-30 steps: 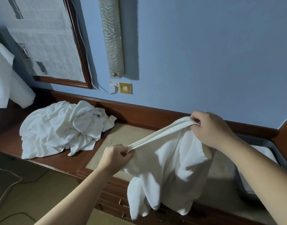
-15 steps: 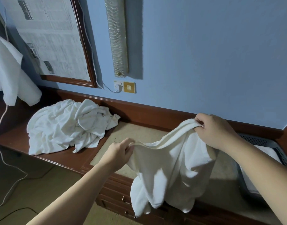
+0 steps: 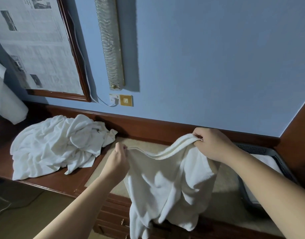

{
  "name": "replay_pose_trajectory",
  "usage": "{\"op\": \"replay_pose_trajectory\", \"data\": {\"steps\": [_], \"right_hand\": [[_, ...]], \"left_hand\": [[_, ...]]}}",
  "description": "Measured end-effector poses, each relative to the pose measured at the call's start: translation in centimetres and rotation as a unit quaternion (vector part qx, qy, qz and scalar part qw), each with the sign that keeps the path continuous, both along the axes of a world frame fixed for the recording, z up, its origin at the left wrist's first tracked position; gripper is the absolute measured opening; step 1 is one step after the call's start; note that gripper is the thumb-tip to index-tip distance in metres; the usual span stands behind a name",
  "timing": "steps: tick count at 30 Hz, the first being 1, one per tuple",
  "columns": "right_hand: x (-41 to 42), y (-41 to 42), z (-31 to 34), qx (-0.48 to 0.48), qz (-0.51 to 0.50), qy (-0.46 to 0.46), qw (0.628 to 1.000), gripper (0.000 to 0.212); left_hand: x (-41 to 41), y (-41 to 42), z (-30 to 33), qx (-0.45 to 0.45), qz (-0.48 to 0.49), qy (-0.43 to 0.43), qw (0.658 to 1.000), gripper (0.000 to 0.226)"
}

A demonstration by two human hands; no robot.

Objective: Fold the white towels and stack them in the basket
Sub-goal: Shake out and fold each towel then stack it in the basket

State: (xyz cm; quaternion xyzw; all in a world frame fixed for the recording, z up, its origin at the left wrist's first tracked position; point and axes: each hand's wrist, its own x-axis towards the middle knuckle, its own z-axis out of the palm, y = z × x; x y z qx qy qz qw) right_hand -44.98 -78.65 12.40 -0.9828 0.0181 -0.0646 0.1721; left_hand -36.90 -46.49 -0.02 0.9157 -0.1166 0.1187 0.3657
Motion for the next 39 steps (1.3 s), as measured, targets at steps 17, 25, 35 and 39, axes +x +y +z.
{"op": "replay_pose_trajectory", "data": {"steps": [17, 25, 35, 39], "right_hand": [[-3.6, 1.5, 4.0, 0.007, -0.034, -0.02, 0.999, 0.007], [-4.4, 6.7, 9.0, 0.129, -0.042, -0.08, 0.988, 0.019], [-10.8, 10.2, 13.9, 0.006, -0.078, -0.1, 0.992, 0.031], [-13.3, 11.4, 13.6, -0.007, -0.083, 0.016, 0.996, 0.072]], "left_hand": [[1.6, 7.2, 11.8, 0.115, -0.162, -0.232, 0.952, 0.025], [-0.8, 8.0, 20.1, 0.235, -0.046, -0.149, 0.959, 0.033], [-3.2, 12.7, 25.3, 0.171, -0.058, -0.32, 0.93, 0.022], [-4.5, 13.1, 24.7, 0.15, -0.073, -0.232, 0.958, 0.033]]}}
